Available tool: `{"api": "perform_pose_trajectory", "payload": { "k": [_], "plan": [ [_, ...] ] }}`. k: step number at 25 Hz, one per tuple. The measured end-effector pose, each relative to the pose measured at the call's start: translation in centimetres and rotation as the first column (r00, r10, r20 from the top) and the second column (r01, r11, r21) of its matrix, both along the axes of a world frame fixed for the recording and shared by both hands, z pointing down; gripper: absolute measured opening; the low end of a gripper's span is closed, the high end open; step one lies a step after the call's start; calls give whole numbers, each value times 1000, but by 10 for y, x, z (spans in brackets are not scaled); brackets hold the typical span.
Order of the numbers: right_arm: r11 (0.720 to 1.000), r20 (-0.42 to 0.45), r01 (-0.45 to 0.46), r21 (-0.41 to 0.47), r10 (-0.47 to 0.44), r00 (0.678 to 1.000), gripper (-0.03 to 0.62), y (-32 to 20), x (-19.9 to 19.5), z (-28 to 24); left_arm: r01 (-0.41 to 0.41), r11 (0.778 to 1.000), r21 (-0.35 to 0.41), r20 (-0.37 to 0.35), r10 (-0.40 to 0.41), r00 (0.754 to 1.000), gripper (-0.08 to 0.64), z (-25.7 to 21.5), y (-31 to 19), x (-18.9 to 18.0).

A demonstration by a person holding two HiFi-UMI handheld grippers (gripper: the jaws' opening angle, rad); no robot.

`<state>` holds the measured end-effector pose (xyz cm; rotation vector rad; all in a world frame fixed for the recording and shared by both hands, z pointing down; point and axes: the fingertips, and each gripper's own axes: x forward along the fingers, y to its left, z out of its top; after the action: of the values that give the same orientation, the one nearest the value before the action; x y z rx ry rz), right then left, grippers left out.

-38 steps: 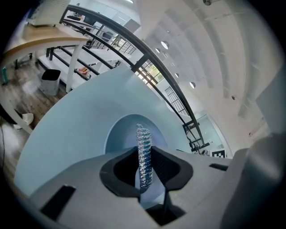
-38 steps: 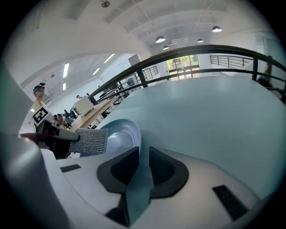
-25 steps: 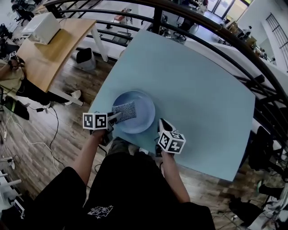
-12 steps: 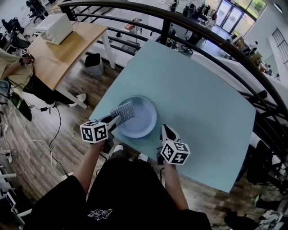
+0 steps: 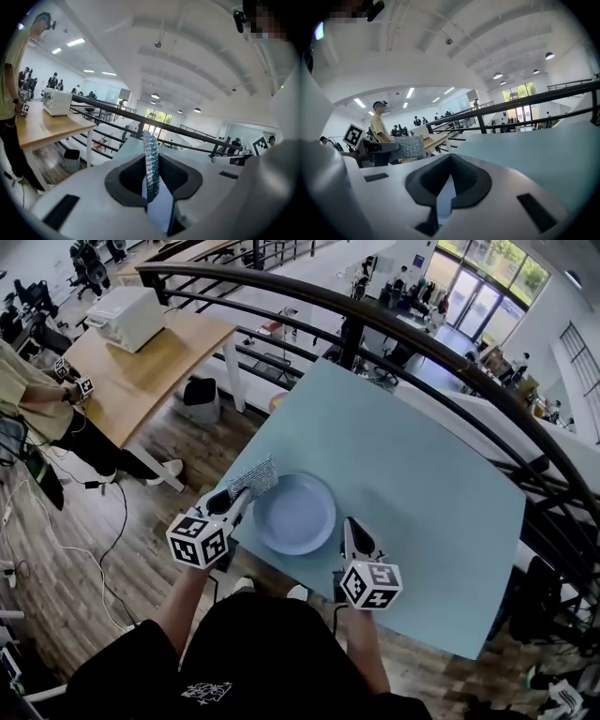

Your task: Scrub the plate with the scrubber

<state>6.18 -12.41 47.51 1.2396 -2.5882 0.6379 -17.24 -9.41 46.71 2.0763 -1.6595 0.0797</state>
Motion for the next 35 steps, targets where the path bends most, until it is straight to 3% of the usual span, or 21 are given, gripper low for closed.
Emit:
{"api": "perform_pose_trajectory", "payload": {
  "k": [11,20,35],
  "plan": [
    [986,-17,-68,150,71,997,8,-3,-25,-71,-25,988,155,84,12,996,90,-64,-6,-53],
    [948,0,-131,291,137,991,8,-15,-34,-133,-88,943,321,165,36,986,89,-132,-34,-58],
    [900,40,-183,396,182,982,8,-25,-45,-189,-100,898,429,170,29,985,89,-178,-52,-57]
  ]
}}
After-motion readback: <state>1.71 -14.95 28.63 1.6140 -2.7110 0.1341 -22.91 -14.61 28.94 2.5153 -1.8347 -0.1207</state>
